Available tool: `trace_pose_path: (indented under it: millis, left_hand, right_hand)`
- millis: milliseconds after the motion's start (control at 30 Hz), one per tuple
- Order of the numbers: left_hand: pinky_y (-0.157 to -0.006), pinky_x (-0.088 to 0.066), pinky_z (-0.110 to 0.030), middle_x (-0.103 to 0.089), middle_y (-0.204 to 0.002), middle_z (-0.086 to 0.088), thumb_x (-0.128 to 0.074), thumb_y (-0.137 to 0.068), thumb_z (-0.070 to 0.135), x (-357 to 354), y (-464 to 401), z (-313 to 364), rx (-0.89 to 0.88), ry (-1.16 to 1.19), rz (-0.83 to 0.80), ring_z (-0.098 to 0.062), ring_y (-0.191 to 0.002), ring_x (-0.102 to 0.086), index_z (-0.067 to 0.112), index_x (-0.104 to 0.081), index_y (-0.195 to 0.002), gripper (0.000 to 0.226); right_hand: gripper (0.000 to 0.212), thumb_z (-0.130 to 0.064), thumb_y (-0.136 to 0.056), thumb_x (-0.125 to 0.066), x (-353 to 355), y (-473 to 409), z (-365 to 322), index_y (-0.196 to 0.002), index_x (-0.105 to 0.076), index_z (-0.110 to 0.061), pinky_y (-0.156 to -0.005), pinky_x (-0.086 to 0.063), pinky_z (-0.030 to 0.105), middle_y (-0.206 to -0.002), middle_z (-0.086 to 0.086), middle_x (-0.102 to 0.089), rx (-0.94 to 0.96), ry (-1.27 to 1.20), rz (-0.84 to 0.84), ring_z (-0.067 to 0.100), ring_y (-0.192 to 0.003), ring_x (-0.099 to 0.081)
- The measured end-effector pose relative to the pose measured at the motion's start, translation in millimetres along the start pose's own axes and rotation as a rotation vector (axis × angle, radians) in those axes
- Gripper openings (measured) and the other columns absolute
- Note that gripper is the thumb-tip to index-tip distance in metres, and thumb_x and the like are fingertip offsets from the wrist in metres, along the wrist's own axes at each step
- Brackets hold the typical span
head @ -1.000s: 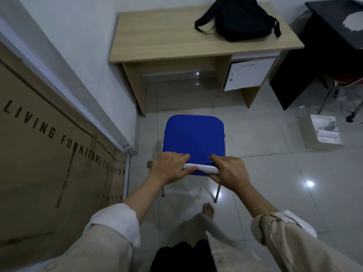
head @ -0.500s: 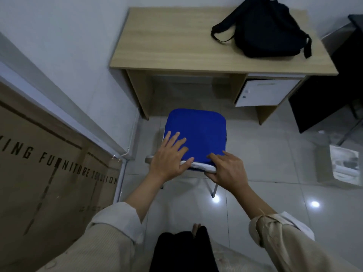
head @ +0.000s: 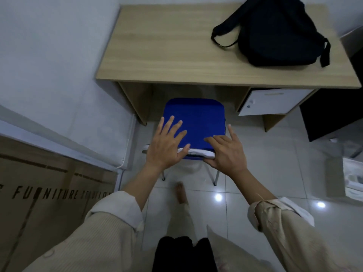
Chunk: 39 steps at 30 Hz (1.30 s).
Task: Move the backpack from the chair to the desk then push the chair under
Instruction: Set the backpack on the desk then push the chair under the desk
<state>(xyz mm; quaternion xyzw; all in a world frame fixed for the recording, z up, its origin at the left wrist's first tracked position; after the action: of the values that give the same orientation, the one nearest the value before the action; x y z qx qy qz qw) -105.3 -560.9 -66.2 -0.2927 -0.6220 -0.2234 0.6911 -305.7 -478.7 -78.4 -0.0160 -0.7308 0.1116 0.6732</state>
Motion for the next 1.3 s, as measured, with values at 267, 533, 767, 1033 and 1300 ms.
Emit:
trace_pose_path:
  millis: [267,533,767,1033,1300]
  left_hand:
    - [-0.12,-0.018,-0.052,-0.052,-0.142,-0.011,-0.028,-0.092,0.053,-6.1,-87.2,-36.4,0.0,0.003,-0.044,-0.031,-0.141,-0.033,0.014,-0.059,-0.126,0.06]
    - [-0.119,-0.022,-0.05,-0.055,-0.139,-0.009,-0.033,-0.093,0.051,-14.7,-185.5,-66.2,-0.015,0.04,-0.033,-0.03,-0.139,-0.036,0.015,-0.061,-0.123,0.055]
    - [-0.117,-0.026,-0.052,-0.056,-0.138,-0.011,-0.034,-0.091,0.051,-19.5,-270.5,-106.6,-0.029,0.028,-0.033,-0.032,-0.138,-0.039,0.014,-0.062,-0.123,0.057]
    - [-0.109,-0.04,-0.048,-0.063,-0.128,-0.011,-0.043,-0.088,0.047,-26.4,-275.1,-95.7,-0.02,0.048,0.065,-0.032,-0.124,-0.055,0.012,-0.065,-0.118,0.051]
    - [-0.112,-0.035,-0.048,-0.064,-0.128,-0.012,-0.038,-0.088,0.047,-19.7,-276.8,-85.4,0.051,0.083,-0.046,-0.032,-0.125,-0.054,0.011,-0.065,-0.119,0.054]
  right_hand:
    - [0.054,-0.055,-0.075,-0.067,-8.4,-81.4,42.7,-0.109,-0.066,-0.013,-0.113,-0.032,0.058,-0.088,0.004,-0.072,-0.02,-0.01,0.004,0.024,-0.086,-0.069]
    - [0.058,-0.058,-0.072,-0.065,-18.0,-168.7,101.2,-0.108,-0.066,-0.013,-0.117,-0.023,0.057,-0.092,0.004,-0.071,-0.048,0.023,-0.02,0.024,-0.092,-0.067]
    - [0.055,-0.054,-0.067,-0.072,-34.5,-248.8,137.6,-0.1,-0.068,-0.011,-0.112,-0.034,0.057,-0.084,0.004,-0.072,-0.062,0.005,0.081,0.025,-0.081,-0.068]
    - [0.049,-0.053,-0.073,-0.062,-36.9,-249.6,154.8,-0.094,-0.068,-0.01,-0.109,-0.04,0.052,-0.073,0.004,-0.069,-0.012,0.019,0.14,0.025,-0.066,-0.065]
    - [0.052,-0.059,-0.071,-0.066,-33.6,-246.0,159.3,-0.094,-0.066,-0.012,-0.104,-0.046,0.043,-0.07,0.0,-0.069,-0.024,-0.058,0.077,0.021,-0.062,-0.066]
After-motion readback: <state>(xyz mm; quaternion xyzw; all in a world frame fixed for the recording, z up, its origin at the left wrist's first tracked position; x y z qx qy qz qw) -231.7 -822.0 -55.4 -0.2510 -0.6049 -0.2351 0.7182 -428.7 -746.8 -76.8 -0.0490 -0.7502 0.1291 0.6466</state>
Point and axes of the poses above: each hand's wrist, its own y-axis away from the middle knuckle, its own x-axis out of the back of the hand, z = x × y, the point moved 1 cm from there along -y, towards the middle knuckle
